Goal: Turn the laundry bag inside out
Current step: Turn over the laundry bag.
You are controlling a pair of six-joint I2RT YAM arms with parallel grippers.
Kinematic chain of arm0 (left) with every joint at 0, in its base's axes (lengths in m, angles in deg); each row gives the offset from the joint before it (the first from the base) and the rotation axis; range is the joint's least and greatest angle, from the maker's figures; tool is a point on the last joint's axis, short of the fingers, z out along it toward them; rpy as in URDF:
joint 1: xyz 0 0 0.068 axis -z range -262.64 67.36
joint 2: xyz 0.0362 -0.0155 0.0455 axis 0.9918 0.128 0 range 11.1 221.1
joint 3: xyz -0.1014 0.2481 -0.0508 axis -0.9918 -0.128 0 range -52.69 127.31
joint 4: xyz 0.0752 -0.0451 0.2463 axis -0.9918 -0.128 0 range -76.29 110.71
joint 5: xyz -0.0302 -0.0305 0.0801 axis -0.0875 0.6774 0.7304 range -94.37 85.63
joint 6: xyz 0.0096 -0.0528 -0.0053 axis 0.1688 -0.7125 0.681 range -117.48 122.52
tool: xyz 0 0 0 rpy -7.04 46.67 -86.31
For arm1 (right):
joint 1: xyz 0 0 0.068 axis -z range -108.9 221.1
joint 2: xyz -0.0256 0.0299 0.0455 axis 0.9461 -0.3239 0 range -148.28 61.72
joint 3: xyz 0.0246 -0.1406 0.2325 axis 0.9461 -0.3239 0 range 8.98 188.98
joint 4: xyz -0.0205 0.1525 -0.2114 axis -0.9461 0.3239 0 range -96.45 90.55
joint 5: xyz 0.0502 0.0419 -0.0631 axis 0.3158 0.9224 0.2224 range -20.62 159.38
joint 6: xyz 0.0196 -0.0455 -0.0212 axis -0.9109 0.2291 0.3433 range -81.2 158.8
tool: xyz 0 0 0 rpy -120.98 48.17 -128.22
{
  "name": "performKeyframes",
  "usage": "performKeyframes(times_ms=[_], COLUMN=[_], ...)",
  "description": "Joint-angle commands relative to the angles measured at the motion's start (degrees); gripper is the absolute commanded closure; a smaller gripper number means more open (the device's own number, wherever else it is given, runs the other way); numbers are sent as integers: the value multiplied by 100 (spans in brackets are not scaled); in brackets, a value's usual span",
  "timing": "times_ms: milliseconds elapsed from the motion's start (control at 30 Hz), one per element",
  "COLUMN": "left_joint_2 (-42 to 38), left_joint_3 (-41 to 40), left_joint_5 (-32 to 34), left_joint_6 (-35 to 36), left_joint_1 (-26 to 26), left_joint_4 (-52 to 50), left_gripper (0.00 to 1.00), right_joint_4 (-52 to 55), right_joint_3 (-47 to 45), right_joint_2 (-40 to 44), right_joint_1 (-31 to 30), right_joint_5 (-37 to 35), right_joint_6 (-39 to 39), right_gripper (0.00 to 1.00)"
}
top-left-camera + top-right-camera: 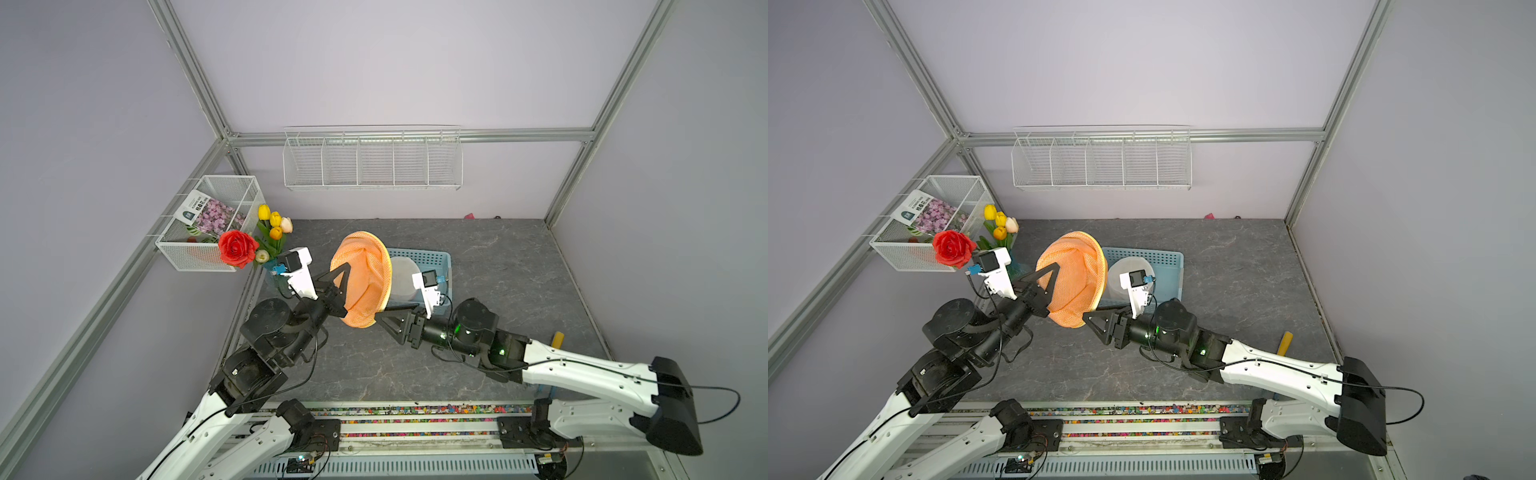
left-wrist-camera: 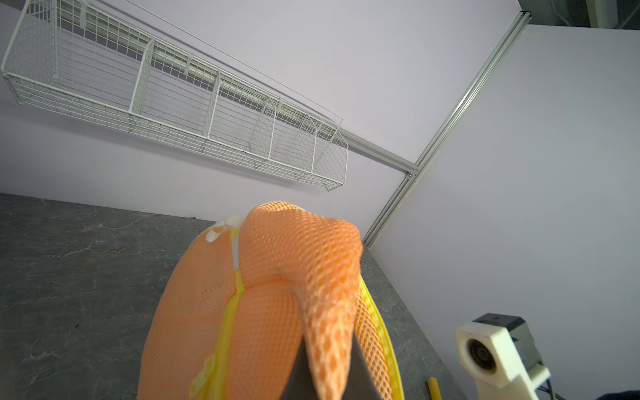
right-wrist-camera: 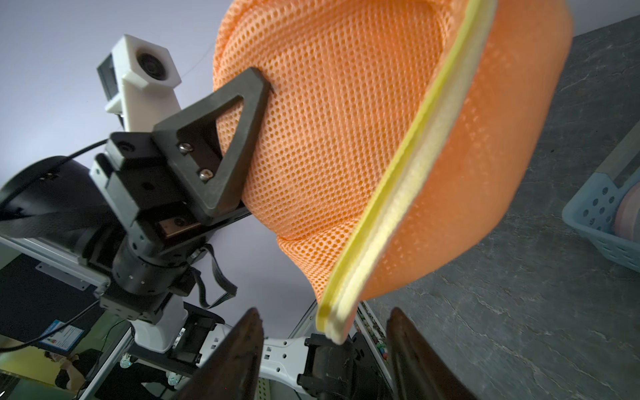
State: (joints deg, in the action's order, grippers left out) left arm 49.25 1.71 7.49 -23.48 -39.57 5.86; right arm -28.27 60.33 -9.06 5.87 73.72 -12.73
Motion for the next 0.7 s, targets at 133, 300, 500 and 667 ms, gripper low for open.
performKeyframes(times_ms=[133, 300, 500, 667], left_joint_2=[-25, -273, -484, -817], left_joint_3=[-42, -20, -14, -108], left_joint_5=[-138, 258, -399, -979], left_joint_6=[71, -422, -1147, -1900], left_joint_1=[-27, -28, -36, -36], left_joint_4=[133, 134, 317, 482], left_gripper=[100, 100, 100, 100], right_joint_4=[128, 261, 1, -24], right_joint_3=[227, -51, -483, -692], right_joint_2=[-192, -191, -656, -1093], right_joint_1=[-16, -18, 107, 629], right_joint_5=[-205, -200, -326, -341], right_joint_6=[95, 157, 117, -70], right_gripper=[100, 100, 100, 100])
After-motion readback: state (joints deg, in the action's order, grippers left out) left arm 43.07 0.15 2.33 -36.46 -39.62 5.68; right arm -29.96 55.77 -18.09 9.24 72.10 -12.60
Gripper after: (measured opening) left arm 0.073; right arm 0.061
